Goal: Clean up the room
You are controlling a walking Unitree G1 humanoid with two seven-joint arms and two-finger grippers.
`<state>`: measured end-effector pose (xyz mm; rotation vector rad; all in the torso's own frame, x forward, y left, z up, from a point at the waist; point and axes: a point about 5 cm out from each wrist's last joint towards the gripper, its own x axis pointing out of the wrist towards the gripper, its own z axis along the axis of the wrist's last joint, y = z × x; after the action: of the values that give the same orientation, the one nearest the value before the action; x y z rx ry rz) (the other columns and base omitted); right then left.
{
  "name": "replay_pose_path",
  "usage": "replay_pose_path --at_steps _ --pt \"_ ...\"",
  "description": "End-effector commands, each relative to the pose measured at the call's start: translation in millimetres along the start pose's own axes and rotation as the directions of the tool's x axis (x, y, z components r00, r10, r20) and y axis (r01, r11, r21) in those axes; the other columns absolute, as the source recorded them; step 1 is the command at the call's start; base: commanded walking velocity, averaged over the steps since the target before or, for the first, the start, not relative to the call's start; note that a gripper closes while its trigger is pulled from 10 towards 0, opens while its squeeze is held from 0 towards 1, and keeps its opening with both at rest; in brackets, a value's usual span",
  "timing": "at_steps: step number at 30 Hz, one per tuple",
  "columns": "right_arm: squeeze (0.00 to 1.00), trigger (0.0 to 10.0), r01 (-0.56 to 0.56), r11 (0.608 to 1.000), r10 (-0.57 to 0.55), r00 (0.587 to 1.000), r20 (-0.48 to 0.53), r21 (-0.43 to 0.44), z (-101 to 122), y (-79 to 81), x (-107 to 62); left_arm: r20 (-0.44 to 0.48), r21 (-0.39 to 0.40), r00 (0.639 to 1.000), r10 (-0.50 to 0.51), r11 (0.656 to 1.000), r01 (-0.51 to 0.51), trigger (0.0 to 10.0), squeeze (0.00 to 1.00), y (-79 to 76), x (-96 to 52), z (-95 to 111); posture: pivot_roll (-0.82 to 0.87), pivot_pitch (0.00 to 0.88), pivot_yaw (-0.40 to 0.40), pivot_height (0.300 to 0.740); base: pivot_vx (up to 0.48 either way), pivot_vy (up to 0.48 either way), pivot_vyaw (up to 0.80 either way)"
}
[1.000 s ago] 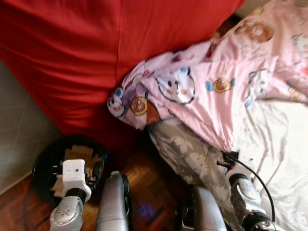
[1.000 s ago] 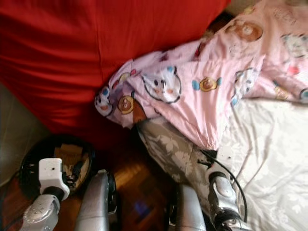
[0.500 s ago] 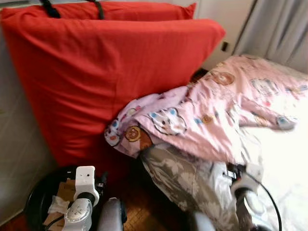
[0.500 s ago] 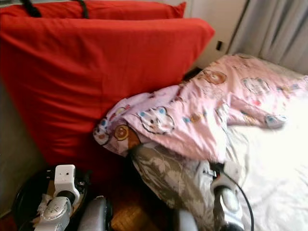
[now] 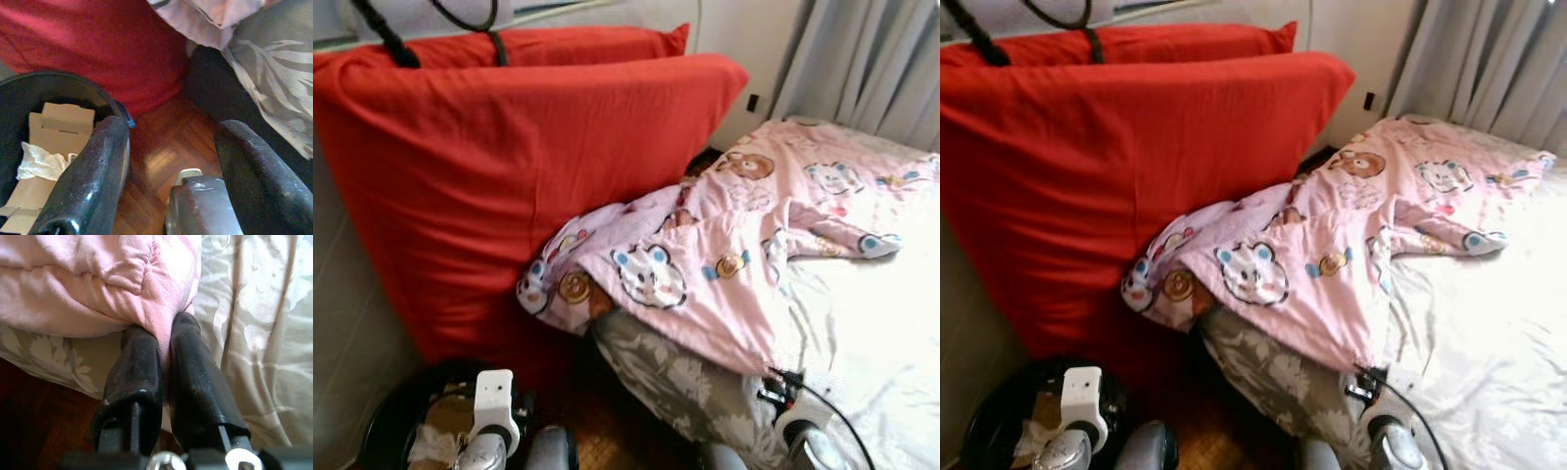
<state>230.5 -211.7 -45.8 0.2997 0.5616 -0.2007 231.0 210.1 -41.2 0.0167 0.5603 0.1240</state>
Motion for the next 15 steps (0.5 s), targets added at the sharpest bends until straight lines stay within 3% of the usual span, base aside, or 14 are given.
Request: replay_pose_path --at_steps 1,8,10,15 --pt "0.00 10.0 0.026 1.000 -0.026 0.999 -0.027 -0.005 -5 -2.5 -1.3 -0.014 -0.010 1.000 0.008 1.000 -0.008 10.0 0.00 -1.0 1.6 0 0.01 0.000 -0.042 0.686 0.000 0.000 0.00" --pt "0.00 10.0 0.120 0.993 -0.119 0.985 -0.127 0.003 -28 -13.4 -10.9 -0.097 0.003 0.995 0.000 1.000 0.000 10.0 0.00 -3.7 -1.1 -14 0.01 0.000 -0.032 0.726 0.000 0.000 0.00" --pt "0.00 10.0 0.141 0.990 -0.143 0.970 -0.195 -0.026 -41 -19.9 -17.6 -0.129 0.009 0.992 -0.012 1.000 0.013 10.0 0.00 -7.8 -1.9 -18 0.02 0.000 -0.038 0.740 0.000 0.000 0.00" --pt "0.00 10.0 0.097 0.989 -0.120 0.966 -0.230 -0.108 -46 -22.8 -20.7 -0.182 0.005 0.983 -0.015 1.000 0.016 10.0 0.00 -10.5 -3.8 -26 0.02 0.000 -0.035 0.740 0.000 0.000 0.00"
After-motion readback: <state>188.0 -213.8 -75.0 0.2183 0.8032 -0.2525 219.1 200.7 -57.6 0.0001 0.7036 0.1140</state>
